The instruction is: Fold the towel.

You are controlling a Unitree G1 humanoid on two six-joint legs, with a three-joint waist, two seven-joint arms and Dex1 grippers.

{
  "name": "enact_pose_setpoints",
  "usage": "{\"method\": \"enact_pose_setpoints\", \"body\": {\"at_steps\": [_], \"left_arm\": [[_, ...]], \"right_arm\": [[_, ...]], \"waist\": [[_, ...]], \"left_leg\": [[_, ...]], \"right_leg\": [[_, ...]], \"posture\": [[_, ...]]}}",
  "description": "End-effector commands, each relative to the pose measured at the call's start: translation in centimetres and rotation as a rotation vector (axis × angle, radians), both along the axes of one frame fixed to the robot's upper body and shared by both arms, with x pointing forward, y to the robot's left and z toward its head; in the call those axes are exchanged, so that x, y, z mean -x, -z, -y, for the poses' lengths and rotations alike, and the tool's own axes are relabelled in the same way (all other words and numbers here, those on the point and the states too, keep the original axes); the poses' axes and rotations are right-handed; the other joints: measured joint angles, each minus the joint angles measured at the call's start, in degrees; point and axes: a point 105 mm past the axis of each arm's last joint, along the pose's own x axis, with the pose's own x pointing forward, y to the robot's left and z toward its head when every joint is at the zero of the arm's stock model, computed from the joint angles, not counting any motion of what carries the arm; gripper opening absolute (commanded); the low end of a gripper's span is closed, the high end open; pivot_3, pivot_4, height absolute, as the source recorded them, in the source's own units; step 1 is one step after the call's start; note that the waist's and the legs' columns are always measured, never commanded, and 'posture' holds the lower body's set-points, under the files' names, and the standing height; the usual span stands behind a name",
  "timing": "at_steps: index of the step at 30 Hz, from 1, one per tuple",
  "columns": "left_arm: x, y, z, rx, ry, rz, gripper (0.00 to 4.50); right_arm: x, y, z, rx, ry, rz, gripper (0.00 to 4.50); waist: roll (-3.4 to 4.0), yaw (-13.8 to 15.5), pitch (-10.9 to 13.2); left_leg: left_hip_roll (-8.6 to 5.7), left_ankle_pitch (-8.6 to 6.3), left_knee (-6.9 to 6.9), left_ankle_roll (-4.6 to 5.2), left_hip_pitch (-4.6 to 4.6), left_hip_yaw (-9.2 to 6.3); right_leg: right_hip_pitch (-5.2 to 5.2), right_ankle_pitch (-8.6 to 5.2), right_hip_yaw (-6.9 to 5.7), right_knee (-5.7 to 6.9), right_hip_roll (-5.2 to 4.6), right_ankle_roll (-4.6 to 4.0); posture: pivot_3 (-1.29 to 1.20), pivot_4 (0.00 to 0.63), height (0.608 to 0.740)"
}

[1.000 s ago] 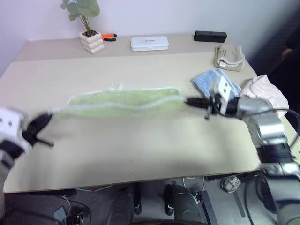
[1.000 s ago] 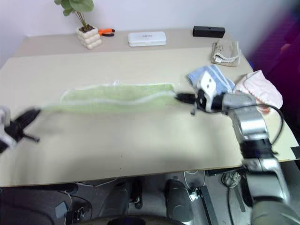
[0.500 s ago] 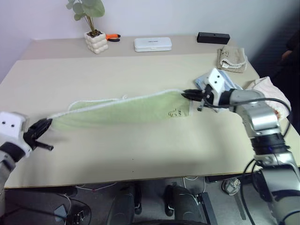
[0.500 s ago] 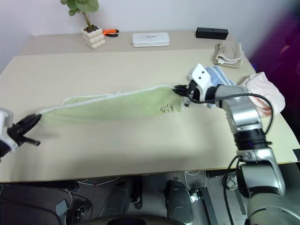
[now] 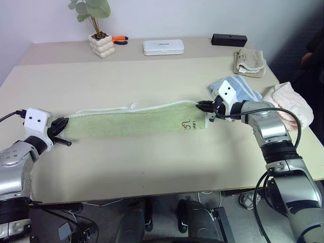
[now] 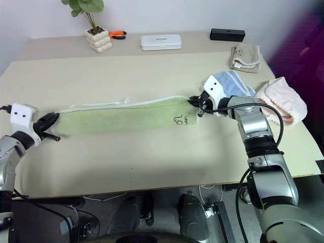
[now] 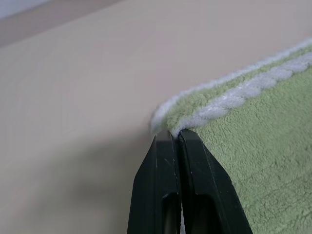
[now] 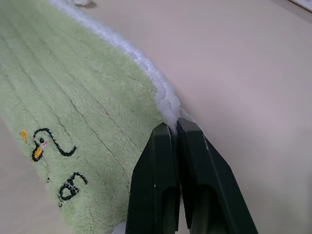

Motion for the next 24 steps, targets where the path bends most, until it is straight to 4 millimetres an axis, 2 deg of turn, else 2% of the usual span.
{"method": "enact_pose_setpoints", "body": {"at_steps": [1,7,10,13,16,17,18,21,24], "left_arm": [[-1.2,-0.9,-0.2,-0.034,0.007,0.029,0.00],[-2.8,-0.3,-1.0,-0.020,-0.031,0.016,0.00],[-2.9,-0.2,-1.4,0.024,-0.054,0.022,0.85],[-2.7,0.1,-1.7,0.022,-0.065,0.014,2.27],[-2.2,0.6,-1.9,0.012,-0.079,0.009,3.80],[-2.0,0.6,-2.0,0.005,-0.086,0.012,4.32],[-1.9,0.6,-2.2,0.007,-0.097,0.018,4.50],[-1.2,-0.1,-2.9,0.049,-0.145,0.059,4.50],[-0.4,-1.3,-2.8,0.060,-0.161,0.123,4.50]], "right_arm": [[0.2,-0.6,0.6,0.000,0.018,0.036,0.02],[0.0,-0.4,0.8,-0.018,0.059,0.055,0.02],[-0.7,-0.9,1.4,-0.040,0.116,0.098,0.00],[-1.1,-0.9,2.1,-0.036,0.156,0.103,0.00],[-1.0,-0.9,1.9,-0.042,0.140,0.103,0.93],[-1.0,-1.1,1.8,-0.046,0.138,0.111,1.38],[-0.9,-1.3,1.8,-0.047,0.140,0.125,1.84],[-0.7,-1.9,2.3,-0.037,0.162,0.161,3.33],[-0.2,-2.4,3.5,-0.046,0.209,0.165,3.33]], "waist": [[-0.01,0.1,0.0],[-0.01,-0.3,0.0],[-0.01,-0.3,0.0],[-0.01,-0.3,0.0],[-0.01,-0.1,0.0],[-0.01,-0.1,0.0],[-0.01,-0.2,0.0],[-0.01,-0.2,0.0],[-0.01,-0.1,0.0]], "left_leg": [[-0.01,0.00,0.01,0.00,0.00,0.00],[0.00,0.00,0.02,0.00,0.01,0.03],[0.04,0.02,0.02,-0.02,0.02,0.03],[0.03,0.02,0.03,-0.01,0.01,0.05],[0.03,0.02,0.04,-0.01,0.01,0.05],[0.03,0.01,0.04,-0.01,0.01,0.05],[0.03,0.01,0.04,-0.01,0.01,0.05],[0.04,0.02,0.04,-0.02,0.02,0.04],[0.04,0.01,0.04,-0.01,0.01,0.03]], "right_leg": [[0.01,0.01,0.00,0.00,0.00,0.01],[0.00,0.02,0.01,0.01,0.01,0.04],[-0.01,0.02,0.01,0.04,0.05,0.04],[-0.01,0.02,0.02,0.03,0.04,0.04],[0.00,0.02,0.03,0.03,0.04,0.04],[0.00,0.02,0.04,0.03,0.03,0.04],[0.00,0.02,0.04,0.03,0.03,0.04],[-0.01,0.02,0.04,0.04,0.03,0.04],[-0.01,0.02,0.05,0.04,-0.01,0.04]], "posture": [[0.00,0.150,0.733],[0.00,0.150,0.733],[0.00,0.150,0.733],[0.00,0.150,0.733],[0.00,0.150,0.733],[0.00,0.150,0.733],[0.00,0.150,0.733],[0.00,0.150,0.733],[0.00,0.150,0.733]]}}
